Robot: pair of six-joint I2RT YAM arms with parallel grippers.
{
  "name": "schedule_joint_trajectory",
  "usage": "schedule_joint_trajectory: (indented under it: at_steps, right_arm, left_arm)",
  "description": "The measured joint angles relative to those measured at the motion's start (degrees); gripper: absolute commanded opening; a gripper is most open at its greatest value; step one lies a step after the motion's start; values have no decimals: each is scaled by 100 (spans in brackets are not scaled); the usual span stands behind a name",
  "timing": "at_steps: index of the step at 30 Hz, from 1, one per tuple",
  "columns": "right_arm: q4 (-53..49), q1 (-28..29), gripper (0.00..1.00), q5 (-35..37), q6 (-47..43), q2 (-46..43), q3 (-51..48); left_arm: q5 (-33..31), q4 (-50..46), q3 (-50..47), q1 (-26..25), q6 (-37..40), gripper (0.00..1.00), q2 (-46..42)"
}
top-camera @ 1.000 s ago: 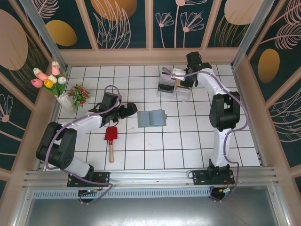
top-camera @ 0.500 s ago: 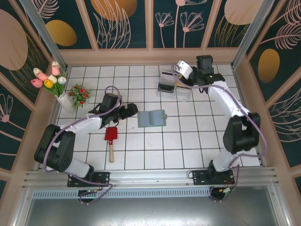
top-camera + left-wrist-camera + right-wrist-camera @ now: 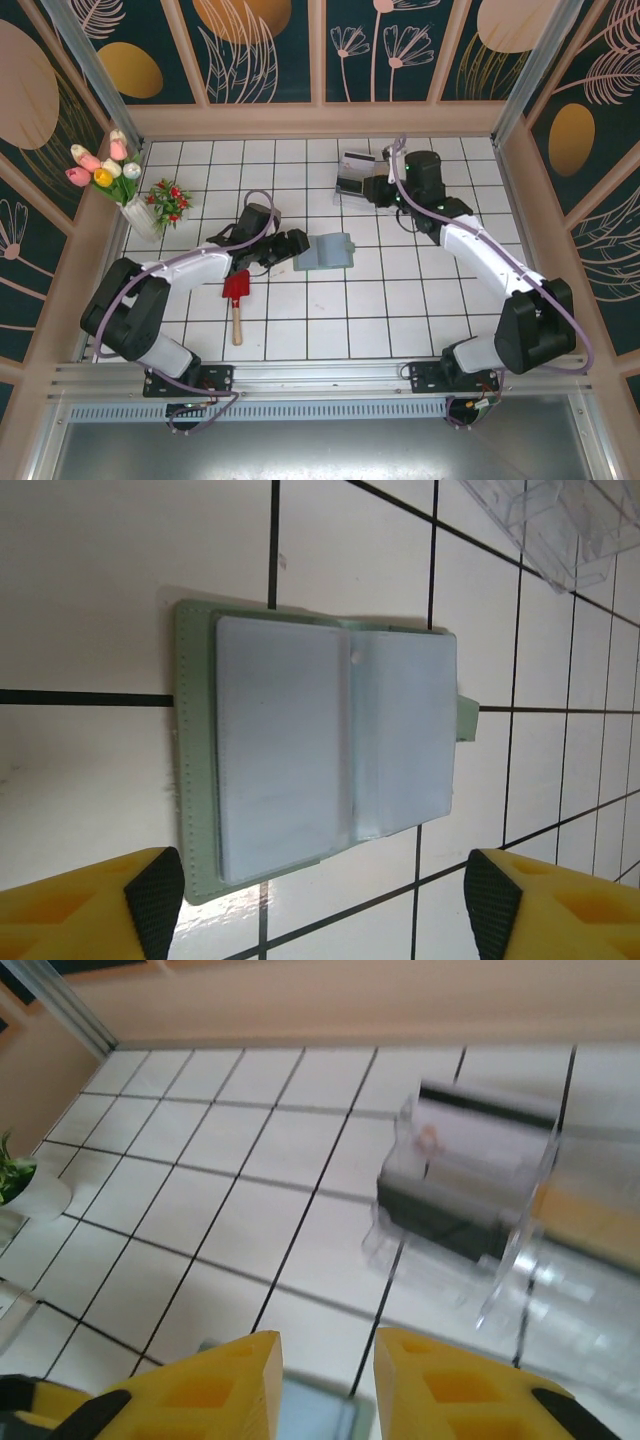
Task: Take the credit cards out of the card holder
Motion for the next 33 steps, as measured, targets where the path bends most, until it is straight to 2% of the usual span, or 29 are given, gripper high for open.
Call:
schedule_joint_trajectory:
  at_steps: [8,12,19,29,33]
  right_arm:
    - [107,501,42,-212,1587,667,-435]
    - [146,684,40,-334,2020,1296,-492]
    - [146,721,38,-472,2328,2039,-476]
    - [146,721,37,-619,2380,2345,-358]
    - [149,721,36,-640,2380,2396,-343]
  left_arm:
    - [33,17,297,-105,-223,59,468]
    - [24,13,433,-120,-238,58,669]
    - [-131,-63,625,-118,-229,56,1016]
    - [-286,-249,828,-118,-225,55,1287]
    - [-267,-247,837,-118,-223,51,1318]
